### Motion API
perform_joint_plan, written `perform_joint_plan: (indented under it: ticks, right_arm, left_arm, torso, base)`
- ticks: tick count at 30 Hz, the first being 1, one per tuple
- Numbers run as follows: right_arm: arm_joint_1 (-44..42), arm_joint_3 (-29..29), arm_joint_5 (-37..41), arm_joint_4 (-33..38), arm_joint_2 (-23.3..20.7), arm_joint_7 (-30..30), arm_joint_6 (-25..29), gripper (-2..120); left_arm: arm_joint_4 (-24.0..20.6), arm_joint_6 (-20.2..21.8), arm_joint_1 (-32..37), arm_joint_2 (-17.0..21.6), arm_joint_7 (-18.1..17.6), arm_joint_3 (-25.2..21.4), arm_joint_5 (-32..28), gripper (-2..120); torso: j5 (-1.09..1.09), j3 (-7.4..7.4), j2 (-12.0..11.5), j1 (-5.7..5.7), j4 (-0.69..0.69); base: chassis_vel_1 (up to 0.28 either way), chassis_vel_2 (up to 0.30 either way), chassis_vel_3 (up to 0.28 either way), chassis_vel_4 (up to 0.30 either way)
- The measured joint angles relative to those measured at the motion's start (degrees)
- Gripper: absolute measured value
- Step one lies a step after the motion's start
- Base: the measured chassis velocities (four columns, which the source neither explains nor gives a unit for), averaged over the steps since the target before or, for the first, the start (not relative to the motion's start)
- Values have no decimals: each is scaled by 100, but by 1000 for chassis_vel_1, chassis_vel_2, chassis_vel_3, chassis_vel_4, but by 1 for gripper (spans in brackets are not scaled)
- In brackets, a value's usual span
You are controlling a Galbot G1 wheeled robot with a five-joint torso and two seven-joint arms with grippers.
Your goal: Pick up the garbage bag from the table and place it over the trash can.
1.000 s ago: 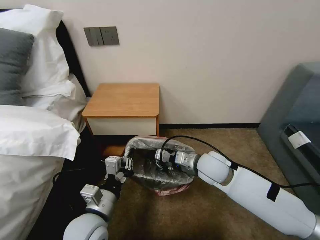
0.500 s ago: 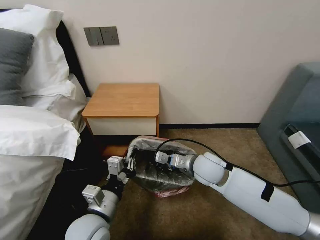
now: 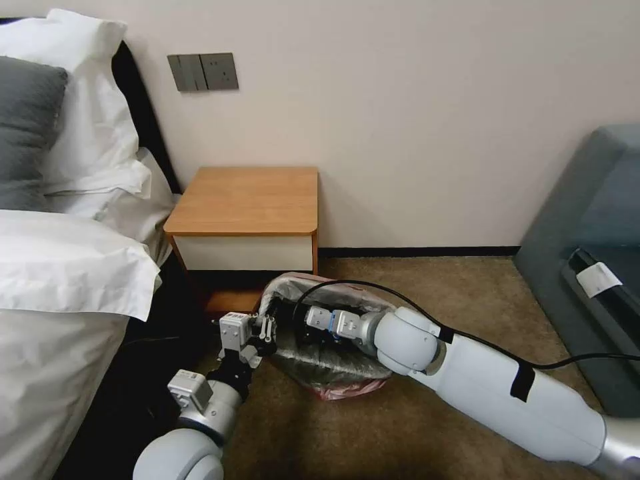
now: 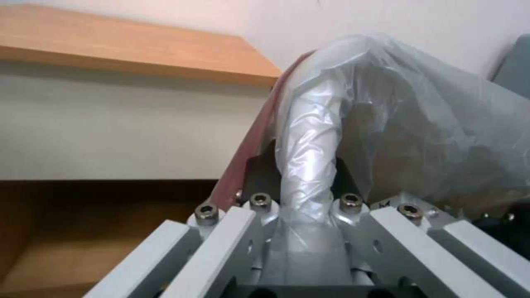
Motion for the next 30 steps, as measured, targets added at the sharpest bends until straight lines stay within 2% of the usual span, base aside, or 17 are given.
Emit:
perform_joint_plan:
  ticks: [6,18,22,30]
  right_arm:
    - [11,3,92,81,-19,80,-107,0]
    - [-52,277,956,761,-401,383,-253,0]
    - [-116,407,1425,1042,-545,594,-298,0]
    - [-577,1060,3139,1793,-983,1197,-375,0]
  left_arm:
    - [19,0,-16,7,4,-13,-5,5]
    - [317,-13,-112,-20,-49,-30,-75,5]
    - [396,45,-135,-35,-125,-14,-207,5]
    - [464,326,-263,-33,-517,29,-753,5]
  torso:
    - [0,0,0,0,0]
    - [0,0,0,0,0]
    - [0,0,0,0,0]
    - [0,0,0,0,0]
  base:
    - [0,0,0,0]
    - [0,0,0,0]
    - [0,0,0,0]
    - [0,0,0,0]
